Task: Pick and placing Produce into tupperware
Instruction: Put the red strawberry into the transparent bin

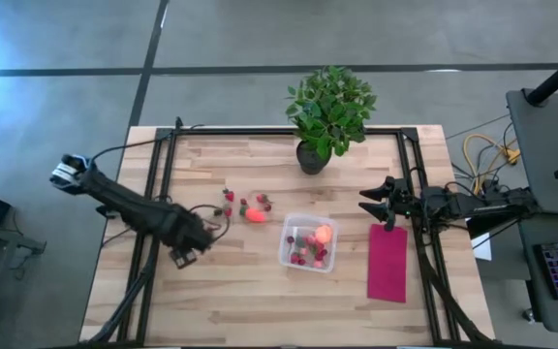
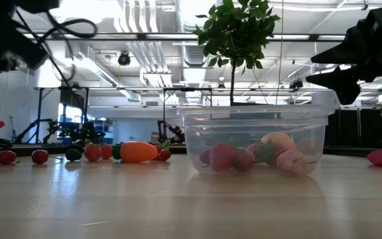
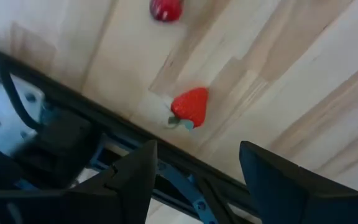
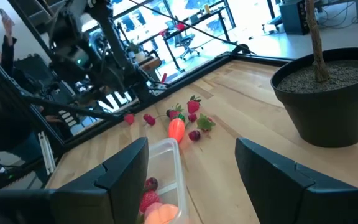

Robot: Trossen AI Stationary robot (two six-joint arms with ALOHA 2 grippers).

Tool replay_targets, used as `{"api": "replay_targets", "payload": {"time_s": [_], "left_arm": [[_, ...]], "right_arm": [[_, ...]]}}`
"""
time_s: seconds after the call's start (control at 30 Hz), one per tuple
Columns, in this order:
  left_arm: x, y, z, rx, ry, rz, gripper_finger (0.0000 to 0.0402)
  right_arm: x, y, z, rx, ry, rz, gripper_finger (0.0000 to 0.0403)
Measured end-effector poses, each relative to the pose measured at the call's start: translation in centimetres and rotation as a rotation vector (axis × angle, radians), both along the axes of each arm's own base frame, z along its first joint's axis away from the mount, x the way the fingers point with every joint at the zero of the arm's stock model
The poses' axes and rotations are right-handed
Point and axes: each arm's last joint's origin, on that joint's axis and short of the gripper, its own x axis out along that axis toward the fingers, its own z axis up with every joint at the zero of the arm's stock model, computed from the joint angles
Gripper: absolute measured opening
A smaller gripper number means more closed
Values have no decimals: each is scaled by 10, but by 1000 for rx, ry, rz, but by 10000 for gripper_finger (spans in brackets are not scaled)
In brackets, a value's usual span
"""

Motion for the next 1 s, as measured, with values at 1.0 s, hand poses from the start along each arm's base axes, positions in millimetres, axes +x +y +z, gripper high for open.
{"api": "replay_targets", "payload": {"time_s": [1.0], "left_arm": [[16, -25, -92, 22, 215, -173, 214]], "right_arm": [[0, 0, 0, 0, 0, 0, 233]]}}
